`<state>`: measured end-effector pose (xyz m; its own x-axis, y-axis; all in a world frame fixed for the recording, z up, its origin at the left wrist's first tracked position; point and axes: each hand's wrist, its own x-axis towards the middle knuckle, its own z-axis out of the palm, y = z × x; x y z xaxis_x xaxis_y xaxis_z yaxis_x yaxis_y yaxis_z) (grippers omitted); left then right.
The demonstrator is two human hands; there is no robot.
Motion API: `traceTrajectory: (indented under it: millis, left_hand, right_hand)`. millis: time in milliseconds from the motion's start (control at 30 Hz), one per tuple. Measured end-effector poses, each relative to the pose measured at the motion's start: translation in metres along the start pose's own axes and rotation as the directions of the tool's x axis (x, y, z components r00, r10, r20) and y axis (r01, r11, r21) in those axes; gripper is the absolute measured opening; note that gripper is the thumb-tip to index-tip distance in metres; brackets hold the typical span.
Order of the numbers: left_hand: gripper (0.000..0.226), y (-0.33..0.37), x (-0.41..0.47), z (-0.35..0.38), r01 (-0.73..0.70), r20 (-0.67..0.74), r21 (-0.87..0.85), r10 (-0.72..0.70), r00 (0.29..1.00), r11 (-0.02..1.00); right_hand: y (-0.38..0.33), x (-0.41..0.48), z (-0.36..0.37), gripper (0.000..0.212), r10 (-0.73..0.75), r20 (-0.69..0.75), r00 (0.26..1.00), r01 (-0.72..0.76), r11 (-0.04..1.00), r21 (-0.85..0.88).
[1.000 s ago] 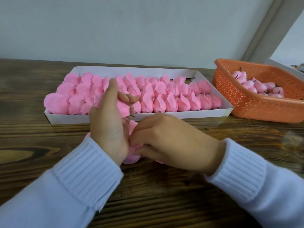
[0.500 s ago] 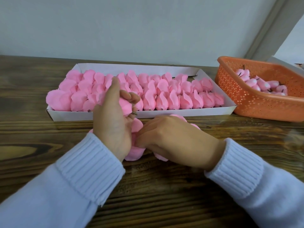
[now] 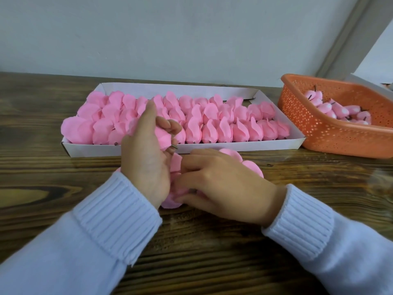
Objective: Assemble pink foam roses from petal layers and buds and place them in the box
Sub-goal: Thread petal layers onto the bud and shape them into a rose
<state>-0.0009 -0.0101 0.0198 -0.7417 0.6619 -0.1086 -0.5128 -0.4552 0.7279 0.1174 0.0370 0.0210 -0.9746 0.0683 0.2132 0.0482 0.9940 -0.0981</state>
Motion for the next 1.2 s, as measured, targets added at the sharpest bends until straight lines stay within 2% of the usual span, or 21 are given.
traceTrajectory:
  millis: [167, 367, 733, 967, 1200]
  left_hand:
    - [0.051, 0.001, -0.002, 0.000, -0.004, 0.011, 0.028, 0.004, 1.000, 1.000]
    - [0.043, 0.000, -0.001, 0.001, 0.002, 0.001, 0.048, -0.002, 1.000, 0.999]
    - [0.054, 0.000, -0.003, 0.000, 0.010, 0.017, 0.076, -0.012, 1.000, 0.997]
    - [0.042, 0.000, -0.004, 0.001, 0.016, 0.017, 0.071, -0.018, 1.000, 0.997]
    - [0.045, -0.001, -0.003, 0.000, 0.033, 0.019, 0.059, -0.034, 0.999, 0.998]
  right_hand:
    - [0.001, 0.001, -0.001, 0.020, 0.004, -0.001, 1.000, -0.004, 1.000, 0.002]
    - [0.001, 0.002, -0.003, 0.024, -0.007, 0.102, 0.995, 0.004, 0.999, 0.033]
    - [0.005, 0.001, -0.006, 0.018, -0.038, 0.122, 0.992, 0.029, 0.997, 0.076]
    - [0.004, -0.001, 0.001, 0.014, -0.046, 0.016, 0.999, 0.046, 0.999, 0.026]
    - [-0.001, 0.000, 0.007, 0.008, -0.011, -0.148, 0.989, -0.006, 0.993, -0.116]
